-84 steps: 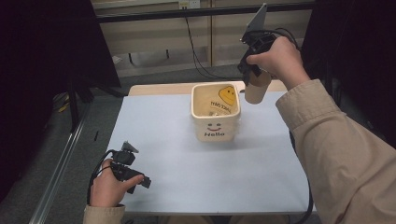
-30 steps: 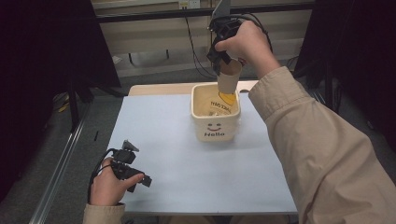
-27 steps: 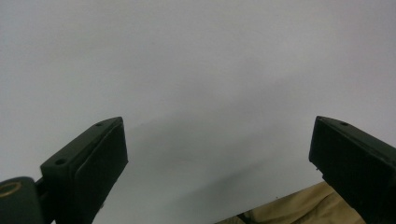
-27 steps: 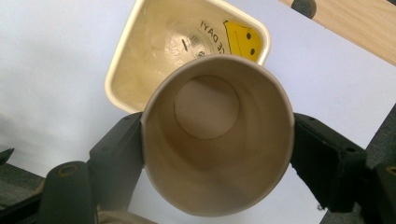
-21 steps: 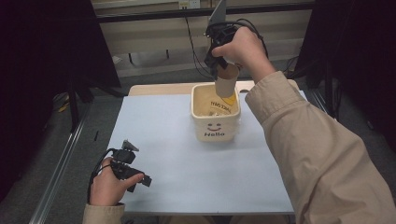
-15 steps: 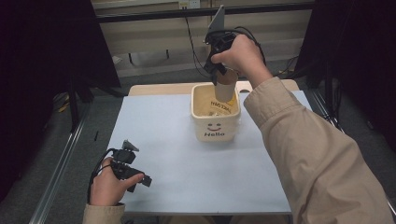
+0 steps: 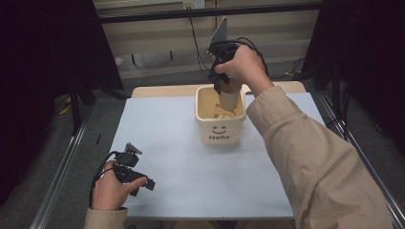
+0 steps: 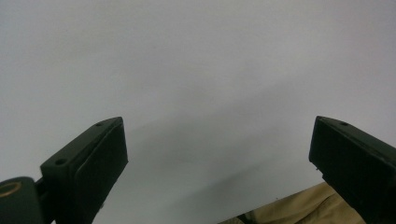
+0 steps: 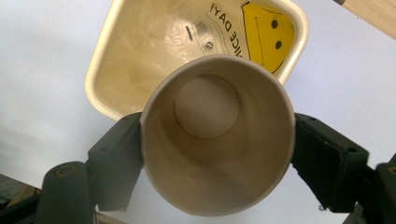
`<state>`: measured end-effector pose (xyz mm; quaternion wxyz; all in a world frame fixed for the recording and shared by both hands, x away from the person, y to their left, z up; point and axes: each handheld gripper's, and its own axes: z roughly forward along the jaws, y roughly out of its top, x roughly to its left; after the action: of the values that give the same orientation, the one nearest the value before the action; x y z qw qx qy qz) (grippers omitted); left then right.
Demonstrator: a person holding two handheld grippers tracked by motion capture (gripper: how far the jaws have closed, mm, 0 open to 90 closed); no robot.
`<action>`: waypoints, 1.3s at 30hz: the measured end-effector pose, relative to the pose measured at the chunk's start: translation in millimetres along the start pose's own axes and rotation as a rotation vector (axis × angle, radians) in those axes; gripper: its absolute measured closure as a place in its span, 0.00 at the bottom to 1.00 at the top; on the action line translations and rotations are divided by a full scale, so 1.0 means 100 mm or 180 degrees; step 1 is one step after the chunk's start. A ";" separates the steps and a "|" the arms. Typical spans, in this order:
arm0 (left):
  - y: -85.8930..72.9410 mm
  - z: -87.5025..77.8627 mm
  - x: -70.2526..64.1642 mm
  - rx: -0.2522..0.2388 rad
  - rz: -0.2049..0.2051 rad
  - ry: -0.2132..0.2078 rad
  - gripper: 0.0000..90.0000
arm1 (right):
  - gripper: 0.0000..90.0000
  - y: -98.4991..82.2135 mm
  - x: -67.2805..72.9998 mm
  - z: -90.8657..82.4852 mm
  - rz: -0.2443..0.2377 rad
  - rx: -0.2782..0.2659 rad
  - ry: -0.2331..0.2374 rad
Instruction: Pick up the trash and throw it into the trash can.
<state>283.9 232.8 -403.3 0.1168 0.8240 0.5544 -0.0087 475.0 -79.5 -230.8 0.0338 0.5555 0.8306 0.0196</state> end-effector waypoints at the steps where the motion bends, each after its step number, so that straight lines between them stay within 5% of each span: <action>1: 0.00 0.00 0.00 -0.0006 -0.0014 -0.0003 0.05 | 0.23 0.00 0.01 0.01 -0.0002 0.0007 -0.0004; 16: 0.01 0.00 0.00 0.0023 0.0039 0.0015 0.05 | 0.12 -0.03 -0.09 -0.06 -0.0002 -0.0064 -0.0020; 32: 0.02 0.02 -0.03 0.0021 0.0050 0.0005 0.05 | 0.11 -0.14 -0.31 -0.60 0.0092 -0.0254 -0.0059; 39: 0.02 0.01 -0.02 0.0019 0.0070 0.0030 0.05 | 0.11 -0.20 -0.37 -0.66 0.0083 -0.0264 -0.0095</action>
<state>285.1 229.8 -403.3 0.1118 0.8304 0.5458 -0.0052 465.8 -121.0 -165.3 0.0689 0.5646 0.8212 0.0462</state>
